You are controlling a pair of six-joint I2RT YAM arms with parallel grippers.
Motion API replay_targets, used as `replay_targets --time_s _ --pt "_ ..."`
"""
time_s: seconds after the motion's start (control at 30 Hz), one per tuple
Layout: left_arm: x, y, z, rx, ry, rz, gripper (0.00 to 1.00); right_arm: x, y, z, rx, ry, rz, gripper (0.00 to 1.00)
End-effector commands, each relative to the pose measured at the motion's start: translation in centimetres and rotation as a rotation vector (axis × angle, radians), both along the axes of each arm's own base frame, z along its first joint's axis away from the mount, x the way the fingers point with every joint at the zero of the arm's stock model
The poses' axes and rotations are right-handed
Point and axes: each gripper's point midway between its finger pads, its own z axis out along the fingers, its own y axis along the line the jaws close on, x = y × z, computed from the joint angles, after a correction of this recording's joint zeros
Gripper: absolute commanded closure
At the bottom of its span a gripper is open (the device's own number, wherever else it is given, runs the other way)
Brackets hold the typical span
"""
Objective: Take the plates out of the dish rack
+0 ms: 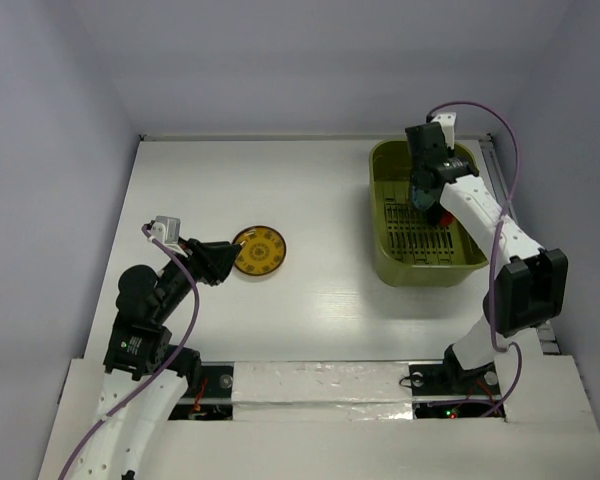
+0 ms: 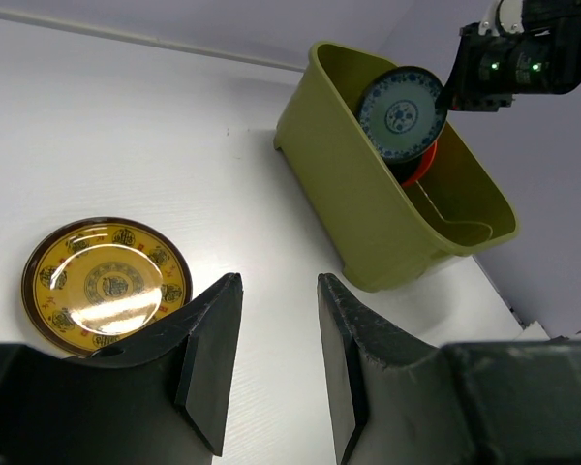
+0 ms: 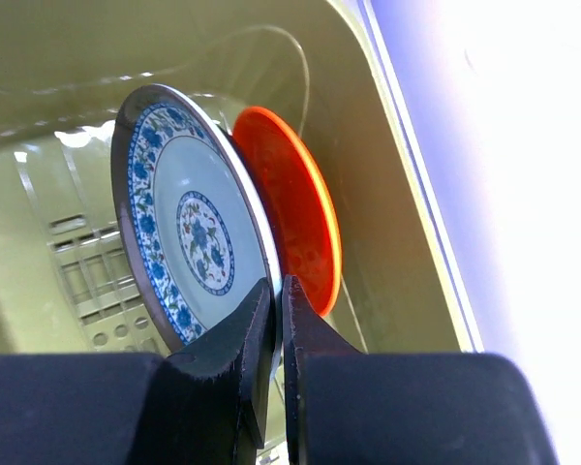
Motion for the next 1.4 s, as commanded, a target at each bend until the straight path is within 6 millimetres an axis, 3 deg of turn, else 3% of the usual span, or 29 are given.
replay_targets --time_s 0.0,0.13,0.27,0.37,0.5,0.53,0.67,0.7,0.77,0.8,0.83,0.9,0.93,1.13,1.23,1.37 --pt "-0.1 -0.3 1.7 -0.02 -0.058 -0.014 0.66 -0.3 1.2 5.5 0.069 -0.14 0.05 1.0" --pt "-0.1 -0.3 1.6 -0.019 -0.055 -0.014 0.66 -1.3 2.5 8.9 0.131 -0.229 0.105 1.0" --pt "0.0 -0.3 1.6 -0.02 -0.053 -0.012 0.66 -2.6 5.1 13.0 0.228 -0.352 0.206 1.0" --pt "0.0 -0.3 1.6 -0.019 -0.053 -0.012 0.66 -3.4 8.3 15.0 0.332 -0.427 0.323 1.0" --pt "0.0 -0.3 1.6 -0.02 -0.051 -0.012 0.66 -4.1 15.5 15.0 0.528 -0.448 0.554 1.0" --pt "0.0 -0.3 1.6 -0.019 -0.052 -0.012 0.66 -4.5 17.8 13.7 0.574 -0.419 0.613 1.0" --pt "0.2 0.0 1.6 -0.018 -0.051 0.0 0.66 -5.0 26.5 11.8 0.842 -0.394 0.803 1.0" --pt "0.2 0.0 1.6 -0.019 -0.05 0.0 0.66 -4.9 28.6 10.0 0.888 -0.338 0.838 1.0" --pt "0.2 0.0 1.5 -0.018 -0.049 0.002 0.66 -5.5 32.2 8.7 0.975 -0.295 0.884 1.0" --pt "0.2 0.0 1.5 -0.018 -0.049 0.002 0.66 -5.7 33.5 7.9 0.995 -0.271 0.896 1.0" --pt "0.2 0.0 1.5 -0.017 -0.048 0.003 0.66 -5.4 34.9 5.7 1.0 -0.222 0.892 1.0" --pt "0.3 0.0 1.4 -0.016 -0.045 0.002 0.65 -5.9 37.4 4.7 1.041 -0.199 0.909 1.0" --pt "0.2 0.0 1.5 -0.017 -0.048 0.003 0.65 -5.7 38.5 2.6 1.043 -0.155 0.899 1.0" --pt "0.2 0.0 1.5 -0.018 -0.045 0.0 0.61 -7.5 42.7 -3.8 1.112 -0.005 0.906 1.0" --pt "0.2 0.0 1.5 -0.017 -0.048 0.0 0.58 -7.8 43.2 -6.7 1.11 0.048 0.869 1.0" --pt "0.2 0.0 1.4 -0.017 -0.048 0.0 0.55 -7.9 42.5 -8.4 1.095 0.064 0.827 0.96"
